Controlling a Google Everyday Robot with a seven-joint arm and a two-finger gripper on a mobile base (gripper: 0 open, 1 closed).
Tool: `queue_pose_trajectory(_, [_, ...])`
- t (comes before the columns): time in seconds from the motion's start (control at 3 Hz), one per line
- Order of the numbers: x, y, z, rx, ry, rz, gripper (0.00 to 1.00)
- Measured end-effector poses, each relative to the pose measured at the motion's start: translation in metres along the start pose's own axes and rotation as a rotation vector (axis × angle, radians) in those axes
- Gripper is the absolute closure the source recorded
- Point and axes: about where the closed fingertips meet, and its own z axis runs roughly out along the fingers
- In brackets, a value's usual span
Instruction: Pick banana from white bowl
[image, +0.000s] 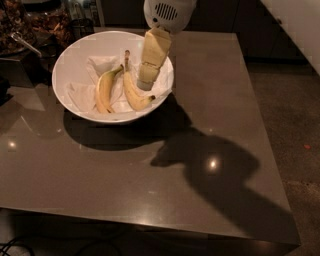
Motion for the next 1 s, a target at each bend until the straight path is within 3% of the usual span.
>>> queue_pose_trajectory(0.33, [-0.002, -0.01, 0.02, -0.005, 0.042, 0.086, 0.0])
queue_pose_trajectory(1.0, [-0.019, -0.014, 0.054, -0.051, 0.093, 0.148, 0.05])
